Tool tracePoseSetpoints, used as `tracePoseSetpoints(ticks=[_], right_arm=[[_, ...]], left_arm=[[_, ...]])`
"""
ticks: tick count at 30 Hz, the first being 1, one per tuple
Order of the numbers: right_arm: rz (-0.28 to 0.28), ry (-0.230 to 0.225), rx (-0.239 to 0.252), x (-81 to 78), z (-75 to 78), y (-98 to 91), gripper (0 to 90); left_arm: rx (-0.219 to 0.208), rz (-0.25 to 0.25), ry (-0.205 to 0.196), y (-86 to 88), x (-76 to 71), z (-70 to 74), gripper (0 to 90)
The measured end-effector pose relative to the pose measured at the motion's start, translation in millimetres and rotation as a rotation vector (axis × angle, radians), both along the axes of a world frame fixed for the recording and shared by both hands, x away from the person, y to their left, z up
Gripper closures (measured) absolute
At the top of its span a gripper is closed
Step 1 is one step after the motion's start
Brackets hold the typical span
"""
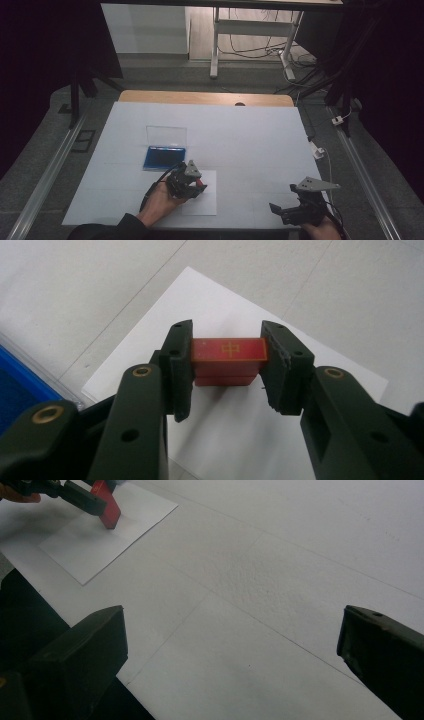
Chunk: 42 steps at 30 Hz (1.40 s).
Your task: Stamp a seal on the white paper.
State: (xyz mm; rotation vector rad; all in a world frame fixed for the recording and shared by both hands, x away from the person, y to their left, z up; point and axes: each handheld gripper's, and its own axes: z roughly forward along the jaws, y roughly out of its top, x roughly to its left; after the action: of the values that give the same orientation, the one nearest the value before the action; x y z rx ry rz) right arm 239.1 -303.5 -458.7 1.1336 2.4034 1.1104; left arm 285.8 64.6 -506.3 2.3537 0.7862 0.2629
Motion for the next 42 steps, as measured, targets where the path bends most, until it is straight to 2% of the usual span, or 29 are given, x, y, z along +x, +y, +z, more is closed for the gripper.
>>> tracePoseSetpoints(ticks=[3,12,13,17,20,28,30,32,35,37,40,42], right_arm=[[0.000,0.000,-0.001,-0.1,0.0,0.4,0.0],[0.002,0.000,0.000,-0.2,0.0,0.2,0.0],[0.003,0.000,-0.001,-0.2,0.0,0.2,0.0],[0.003,0.000,-0.002,-0.1,-0.1,0.3,0.0],[0.005,-0.001,-0.001,-0.1,-0.1,0.5,0.0],[0.006,0.000,-0.002,-0.1,-0.1,0.4,0.1],[0.007,-0.001,-0.001,-0.1,-0.2,0.4,0.2],[0.007,0.000,-0.003,-0.2,-0.1,0.6,1.1],[0.010,0.000,-0.004,-0.3,-0.1,0.8,2.2],[0.012,0.000,-0.009,-0.4,0.0,0.9,2.3],[0.010,0.000,-0.004,-0.3,-0.1,0.7,2.3],[0.008,0.000,-0.001,-0.3,-0.1,0.4,2.3]], left_arm=[[0.000,0.002,0.001,-0.3,0.0,0.1,59.1],[-0.070,0.004,0.067,8.5,8.7,-1.6,59.1],[-0.070,0.004,0.065,8.5,8.5,-1.7,59.1],[-0.018,0.001,0.018,1.9,2.5,-0.3,59.1],[-0.011,0.004,0.006,0.8,0.7,-0.5,59.1],[-0.061,0.011,0.059,6.8,7.2,-1.2,59.0],[-0.058,0.009,0.052,6.4,6.4,-1.5,59.0],[-0.020,0.005,0.019,1.7,2.5,-0.4,59.0],[-0.004,0.003,0.003,0.1,0.4,-0.1,59.1],[-0.004,0.004,0.004,-0.4,0.6,0.1,59.1],[-0.026,0.002,0.034,3.1,4.4,0.1,59.0],[-0.033,0.002,0.038,3.9,5.1,-0.1,58.9]])
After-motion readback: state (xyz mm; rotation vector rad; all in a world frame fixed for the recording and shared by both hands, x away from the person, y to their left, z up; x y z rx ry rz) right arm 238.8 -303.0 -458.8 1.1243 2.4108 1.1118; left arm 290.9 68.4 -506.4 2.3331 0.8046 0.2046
